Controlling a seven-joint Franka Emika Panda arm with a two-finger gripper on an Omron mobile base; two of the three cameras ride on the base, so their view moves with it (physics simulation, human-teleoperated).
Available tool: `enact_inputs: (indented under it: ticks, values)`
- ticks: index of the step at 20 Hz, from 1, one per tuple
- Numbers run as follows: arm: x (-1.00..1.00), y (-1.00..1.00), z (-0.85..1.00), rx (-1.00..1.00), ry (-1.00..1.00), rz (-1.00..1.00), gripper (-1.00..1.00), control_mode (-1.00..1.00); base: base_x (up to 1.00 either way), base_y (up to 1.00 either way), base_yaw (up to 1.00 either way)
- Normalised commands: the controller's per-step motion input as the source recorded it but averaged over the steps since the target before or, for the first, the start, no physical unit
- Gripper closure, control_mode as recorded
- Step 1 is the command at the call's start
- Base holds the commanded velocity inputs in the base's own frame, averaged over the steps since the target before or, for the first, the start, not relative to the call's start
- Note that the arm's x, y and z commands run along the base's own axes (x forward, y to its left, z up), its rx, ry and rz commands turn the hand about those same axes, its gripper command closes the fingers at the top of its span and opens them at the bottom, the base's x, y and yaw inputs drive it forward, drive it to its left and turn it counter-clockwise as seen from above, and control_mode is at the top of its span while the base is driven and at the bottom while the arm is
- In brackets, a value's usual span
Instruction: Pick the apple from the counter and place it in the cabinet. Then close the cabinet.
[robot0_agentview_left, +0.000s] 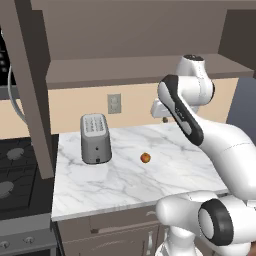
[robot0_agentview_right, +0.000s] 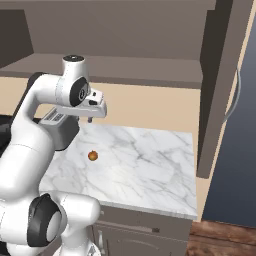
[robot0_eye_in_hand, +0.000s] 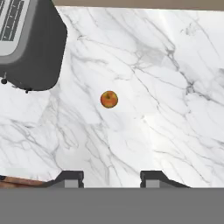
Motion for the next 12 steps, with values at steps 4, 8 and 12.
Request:
enact_inputs:
  ticks: [4,8,12]
  values:
    - [-0.22,-0.01,-0.14,0.0,0.01,0.0,-1.0,-1.0,0.0,0.0,0.0]
    - [-0.04,0.11,-0.6,-0.01,0.23,-0.02,-1.0,-1.0,0.0,0.0,0.0]
    - [0.18,0.25,-0.94,0.0,0.25,-0.07,-1.0,-1.0,0.0,0.0,0.0]
